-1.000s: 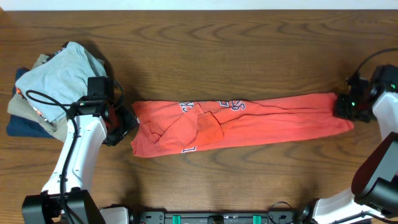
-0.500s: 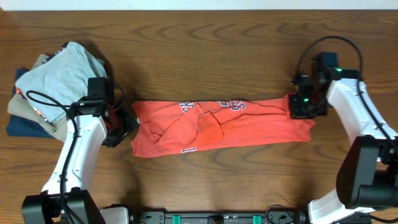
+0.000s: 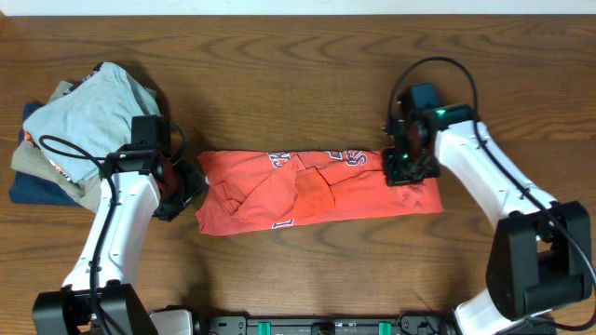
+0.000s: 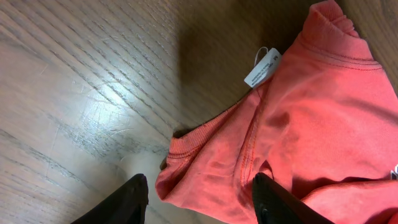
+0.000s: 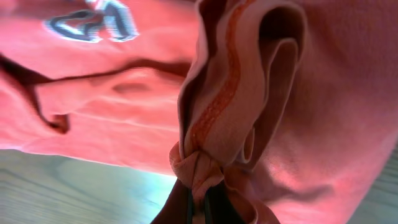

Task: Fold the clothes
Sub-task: 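Fold the shirt's right end leftward toward the center with the right gripper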

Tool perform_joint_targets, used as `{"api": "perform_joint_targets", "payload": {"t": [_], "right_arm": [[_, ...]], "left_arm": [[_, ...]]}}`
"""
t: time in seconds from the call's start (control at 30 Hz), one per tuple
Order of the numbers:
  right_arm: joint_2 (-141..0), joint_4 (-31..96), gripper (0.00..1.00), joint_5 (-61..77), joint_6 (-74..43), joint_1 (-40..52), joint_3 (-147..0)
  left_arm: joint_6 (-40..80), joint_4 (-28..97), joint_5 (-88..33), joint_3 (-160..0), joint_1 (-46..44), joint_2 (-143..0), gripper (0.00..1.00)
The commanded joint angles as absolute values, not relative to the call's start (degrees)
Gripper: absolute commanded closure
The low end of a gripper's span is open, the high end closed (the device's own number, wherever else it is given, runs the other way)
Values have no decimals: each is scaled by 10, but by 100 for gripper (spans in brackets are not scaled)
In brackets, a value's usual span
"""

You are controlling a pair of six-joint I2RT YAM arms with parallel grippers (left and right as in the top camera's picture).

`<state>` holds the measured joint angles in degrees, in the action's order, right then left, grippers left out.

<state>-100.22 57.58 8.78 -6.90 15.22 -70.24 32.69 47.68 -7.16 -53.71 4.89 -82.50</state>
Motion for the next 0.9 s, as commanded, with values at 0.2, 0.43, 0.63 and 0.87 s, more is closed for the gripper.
{"api": "perform_joint_targets", "payload": {"t": [0.2,0.43,0.63,0.87], "right_arm": [[-991,522,98,113,-121,215,-708],[-991,493,66,150,-121,252,-708],[-991,497,55,130,-85,258,-708],[-991,502,57,-25,-159,248,-708]], "left_arm": [[317,479,-69,-546,52,-823,44],[311,479,-69,-546,52,-823,44],[311,479,-69,-546,52,-823,44],[311,479,-69,-546,52,-823,43]]}}
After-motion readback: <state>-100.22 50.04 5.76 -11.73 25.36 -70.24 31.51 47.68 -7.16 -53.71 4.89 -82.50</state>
